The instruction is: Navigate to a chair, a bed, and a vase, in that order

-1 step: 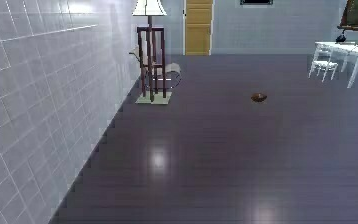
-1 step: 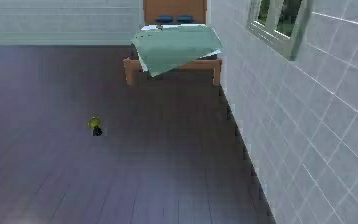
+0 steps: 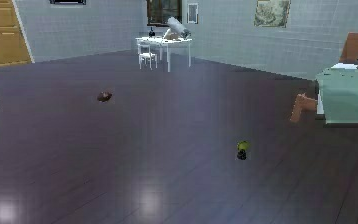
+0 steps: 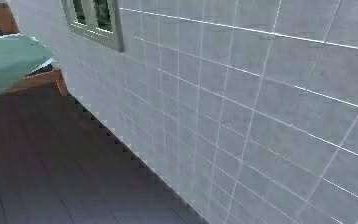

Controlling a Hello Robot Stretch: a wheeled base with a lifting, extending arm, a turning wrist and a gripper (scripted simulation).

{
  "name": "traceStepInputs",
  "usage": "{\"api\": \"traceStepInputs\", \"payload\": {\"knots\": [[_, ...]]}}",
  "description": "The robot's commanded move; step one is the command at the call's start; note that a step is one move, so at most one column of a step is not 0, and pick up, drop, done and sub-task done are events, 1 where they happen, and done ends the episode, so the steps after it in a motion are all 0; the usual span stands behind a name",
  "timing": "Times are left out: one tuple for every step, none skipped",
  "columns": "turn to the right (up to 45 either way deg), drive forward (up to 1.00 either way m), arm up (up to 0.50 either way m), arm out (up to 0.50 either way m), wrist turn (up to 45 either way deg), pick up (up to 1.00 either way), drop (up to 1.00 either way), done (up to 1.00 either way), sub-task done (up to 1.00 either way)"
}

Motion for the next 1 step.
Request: {"api": "traceStepInputs", "payload": {"knots": [[45.0, 0.0, 0.0, 0.0, 0.0, 0.0, 0.0, 0.0, 0.0]]}}
